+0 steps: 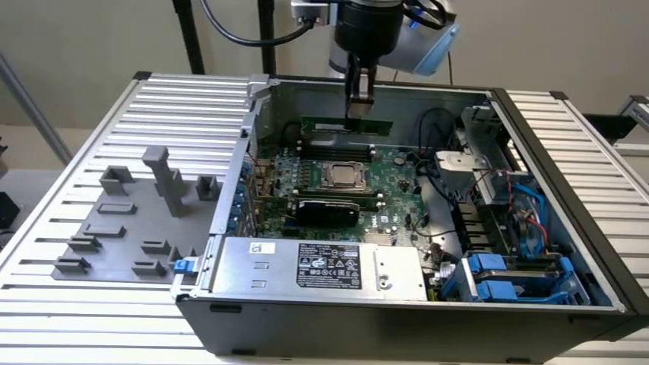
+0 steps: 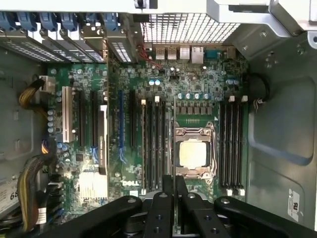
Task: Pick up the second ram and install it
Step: 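Insert the second ram into the second slot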
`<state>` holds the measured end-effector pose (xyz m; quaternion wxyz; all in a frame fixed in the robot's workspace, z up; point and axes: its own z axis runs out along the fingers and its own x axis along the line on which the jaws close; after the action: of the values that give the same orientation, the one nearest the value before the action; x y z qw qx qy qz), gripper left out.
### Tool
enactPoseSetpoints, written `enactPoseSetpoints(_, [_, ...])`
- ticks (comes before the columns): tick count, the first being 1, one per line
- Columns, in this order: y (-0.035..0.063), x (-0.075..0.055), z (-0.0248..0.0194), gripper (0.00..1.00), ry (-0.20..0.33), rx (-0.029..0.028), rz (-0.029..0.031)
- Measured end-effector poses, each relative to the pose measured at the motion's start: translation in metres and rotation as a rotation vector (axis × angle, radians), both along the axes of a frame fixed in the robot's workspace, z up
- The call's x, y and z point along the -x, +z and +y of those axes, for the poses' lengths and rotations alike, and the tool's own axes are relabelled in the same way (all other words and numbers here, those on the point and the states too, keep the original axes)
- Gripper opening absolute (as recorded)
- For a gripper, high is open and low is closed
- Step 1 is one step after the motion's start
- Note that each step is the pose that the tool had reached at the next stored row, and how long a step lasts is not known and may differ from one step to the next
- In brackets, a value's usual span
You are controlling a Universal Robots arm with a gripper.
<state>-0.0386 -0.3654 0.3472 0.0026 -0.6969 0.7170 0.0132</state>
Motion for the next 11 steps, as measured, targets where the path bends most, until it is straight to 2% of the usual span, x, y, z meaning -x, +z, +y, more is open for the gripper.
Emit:
enactPoseSetpoints(2, [-0.0034, -0.001, 0.0026, 0.0, 0.0, 0.0, -0.0001])
enactPoseSetpoints(11, [-0.0045, -0.0011, 0.0029, 0.0, 0.0, 0.003, -0.0008])
